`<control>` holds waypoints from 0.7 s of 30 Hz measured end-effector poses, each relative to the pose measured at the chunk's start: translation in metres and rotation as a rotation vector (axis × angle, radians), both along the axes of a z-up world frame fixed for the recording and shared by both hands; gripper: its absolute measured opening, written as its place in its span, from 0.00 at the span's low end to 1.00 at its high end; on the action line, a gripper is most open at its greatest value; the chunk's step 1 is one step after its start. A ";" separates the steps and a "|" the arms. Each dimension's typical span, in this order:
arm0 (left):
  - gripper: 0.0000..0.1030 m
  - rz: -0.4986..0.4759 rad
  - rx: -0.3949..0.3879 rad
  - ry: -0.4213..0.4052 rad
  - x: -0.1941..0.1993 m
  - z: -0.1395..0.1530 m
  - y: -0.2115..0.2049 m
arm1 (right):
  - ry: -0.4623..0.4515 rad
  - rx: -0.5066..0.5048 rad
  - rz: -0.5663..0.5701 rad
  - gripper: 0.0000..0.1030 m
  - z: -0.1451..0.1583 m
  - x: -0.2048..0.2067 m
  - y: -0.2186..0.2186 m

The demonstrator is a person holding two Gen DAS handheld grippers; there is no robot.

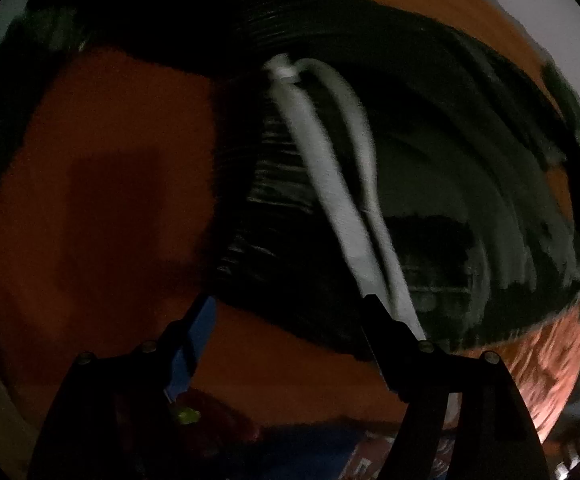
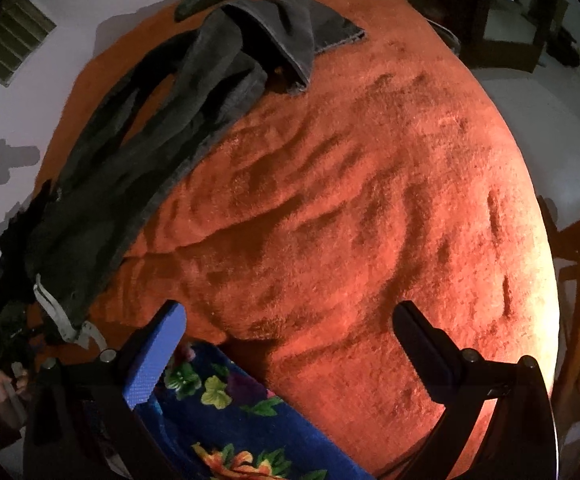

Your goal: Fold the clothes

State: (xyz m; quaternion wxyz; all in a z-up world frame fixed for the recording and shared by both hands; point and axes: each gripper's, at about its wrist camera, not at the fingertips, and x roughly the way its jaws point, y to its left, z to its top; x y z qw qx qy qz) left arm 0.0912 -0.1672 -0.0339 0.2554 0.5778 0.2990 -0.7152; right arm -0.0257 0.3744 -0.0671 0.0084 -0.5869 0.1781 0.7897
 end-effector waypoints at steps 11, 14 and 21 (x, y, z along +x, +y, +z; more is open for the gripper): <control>0.73 0.063 0.164 0.071 0.007 -0.037 -0.035 | -0.014 0.099 0.156 1.00 0.014 -0.011 -0.054; 0.53 0.037 0.110 0.085 0.003 -0.034 -0.034 | -0.036 0.115 0.178 1.00 0.015 -0.013 -0.063; 0.18 -0.119 -0.144 0.193 0.006 0.012 -0.013 | -0.044 0.154 0.239 1.00 0.019 -0.013 -0.084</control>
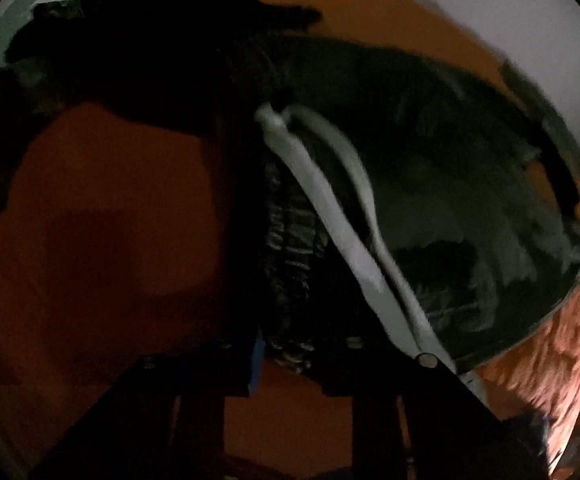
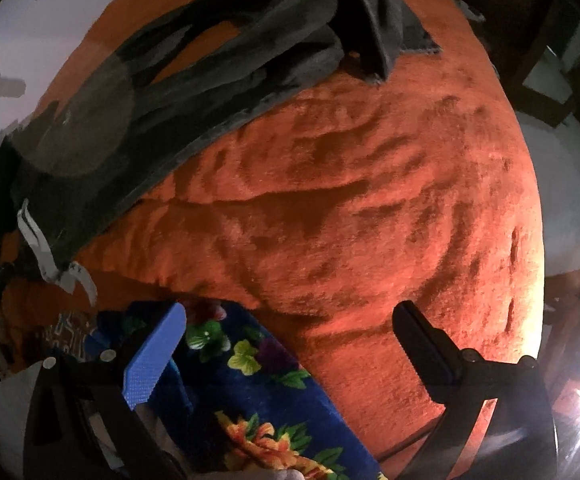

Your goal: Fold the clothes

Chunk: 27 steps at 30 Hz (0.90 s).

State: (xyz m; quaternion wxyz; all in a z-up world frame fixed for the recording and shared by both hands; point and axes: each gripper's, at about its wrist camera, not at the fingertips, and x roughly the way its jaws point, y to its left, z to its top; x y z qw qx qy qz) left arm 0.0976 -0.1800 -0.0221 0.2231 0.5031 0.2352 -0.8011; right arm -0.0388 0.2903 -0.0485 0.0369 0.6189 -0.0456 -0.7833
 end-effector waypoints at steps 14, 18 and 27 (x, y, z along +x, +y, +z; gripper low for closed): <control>0.16 0.265 0.220 0.063 0.051 0.014 -0.072 | 0.032 -0.036 0.005 1.00 0.002 0.003 0.009; 0.18 0.250 0.224 0.006 0.047 -0.002 -0.067 | 0.033 -0.054 -0.027 1.00 -0.001 0.003 0.020; 0.29 0.391 0.357 0.024 0.077 0.032 -0.074 | 0.034 -0.092 -0.041 1.00 -0.003 0.006 0.026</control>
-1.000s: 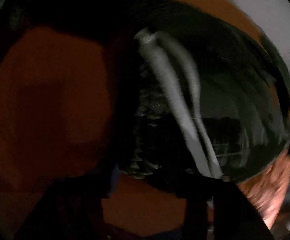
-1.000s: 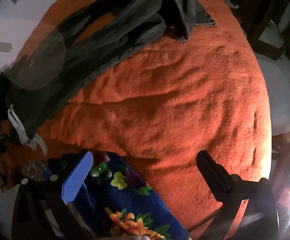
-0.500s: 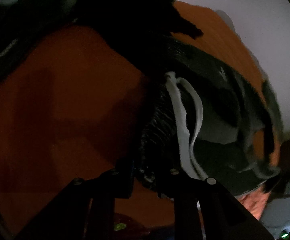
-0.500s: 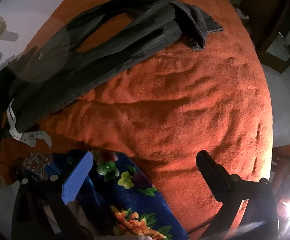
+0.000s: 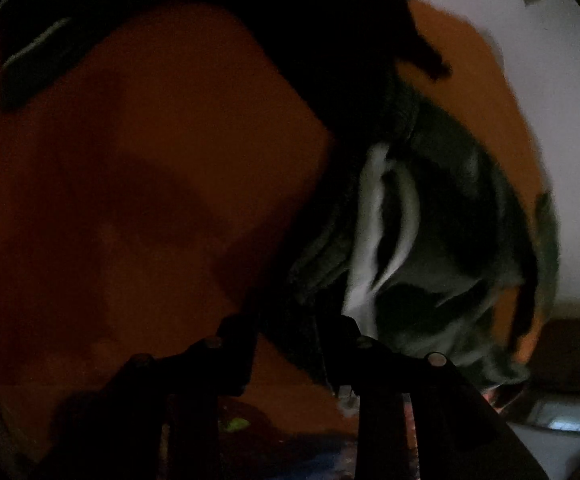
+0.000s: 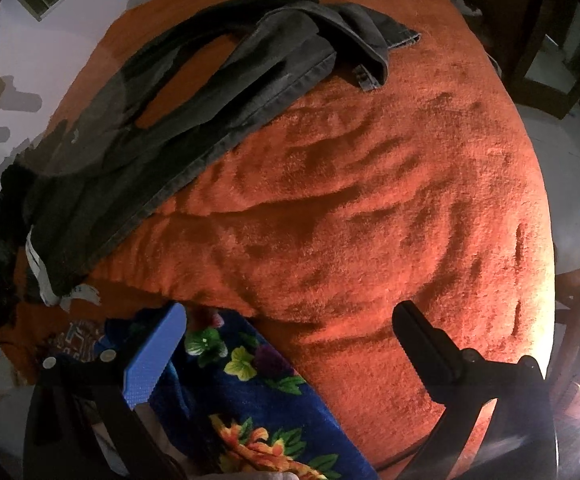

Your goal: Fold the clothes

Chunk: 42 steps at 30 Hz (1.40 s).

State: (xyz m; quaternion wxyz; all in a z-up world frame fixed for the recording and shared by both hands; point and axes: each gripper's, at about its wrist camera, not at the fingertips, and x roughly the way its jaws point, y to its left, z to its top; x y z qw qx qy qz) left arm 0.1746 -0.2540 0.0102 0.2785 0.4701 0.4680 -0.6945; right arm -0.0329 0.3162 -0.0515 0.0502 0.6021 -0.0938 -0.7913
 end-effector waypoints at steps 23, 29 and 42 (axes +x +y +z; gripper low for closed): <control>0.45 -0.609 -0.512 -0.135 -0.286 0.086 0.239 | 0.159 0.255 -0.048 1.00 0.035 -0.165 0.028; 0.45 -0.776 -0.425 0.181 -0.471 0.040 0.379 | 0.038 0.315 0.005 1.00 -0.068 -0.310 0.060; 0.49 -1.032 -0.419 0.039 -0.560 0.013 0.384 | -0.081 0.755 0.329 0.14 0.002 -0.467 0.036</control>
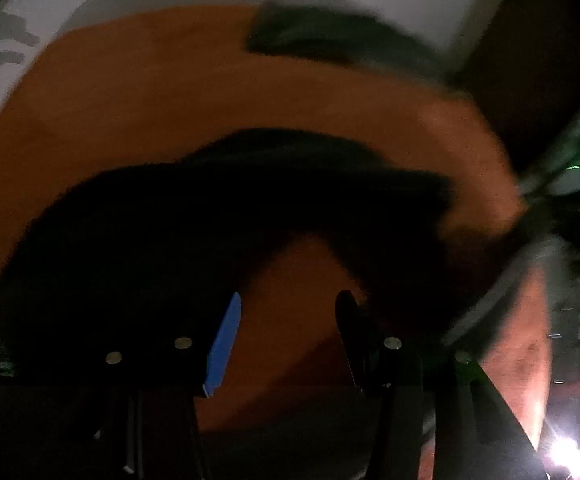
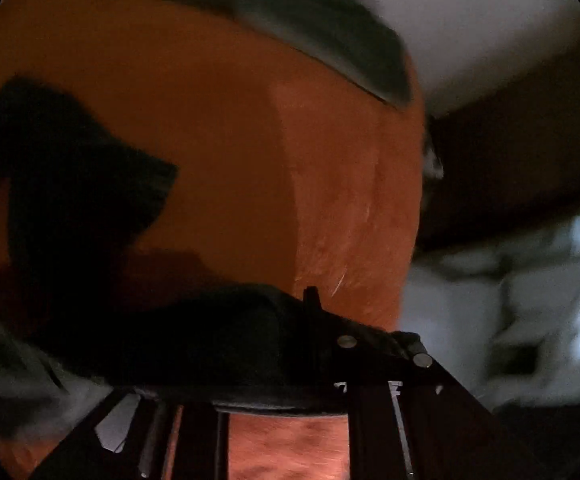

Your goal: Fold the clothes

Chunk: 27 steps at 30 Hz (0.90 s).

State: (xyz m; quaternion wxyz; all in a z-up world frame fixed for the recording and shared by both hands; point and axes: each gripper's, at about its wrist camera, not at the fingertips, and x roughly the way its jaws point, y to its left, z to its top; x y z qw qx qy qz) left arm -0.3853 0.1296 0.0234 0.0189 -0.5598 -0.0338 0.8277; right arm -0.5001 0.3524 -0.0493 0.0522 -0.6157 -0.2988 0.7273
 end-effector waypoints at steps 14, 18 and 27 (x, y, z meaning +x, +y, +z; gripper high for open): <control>0.57 0.055 0.229 0.155 -0.024 0.172 -0.029 | 0.237 -0.128 -0.132 0.80 0.157 -0.043 -0.014; 0.58 0.005 0.266 0.108 -0.014 0.137 -0.017 | 0.184 -0.314 -0.210 0.80 0.093 -0.015 0.015; 0.57 0.100 0.350 -0.201 0.025 0.012 -0.012 | 0.224 -0.608 -0.626 0.75 -0.087 0.009 0.146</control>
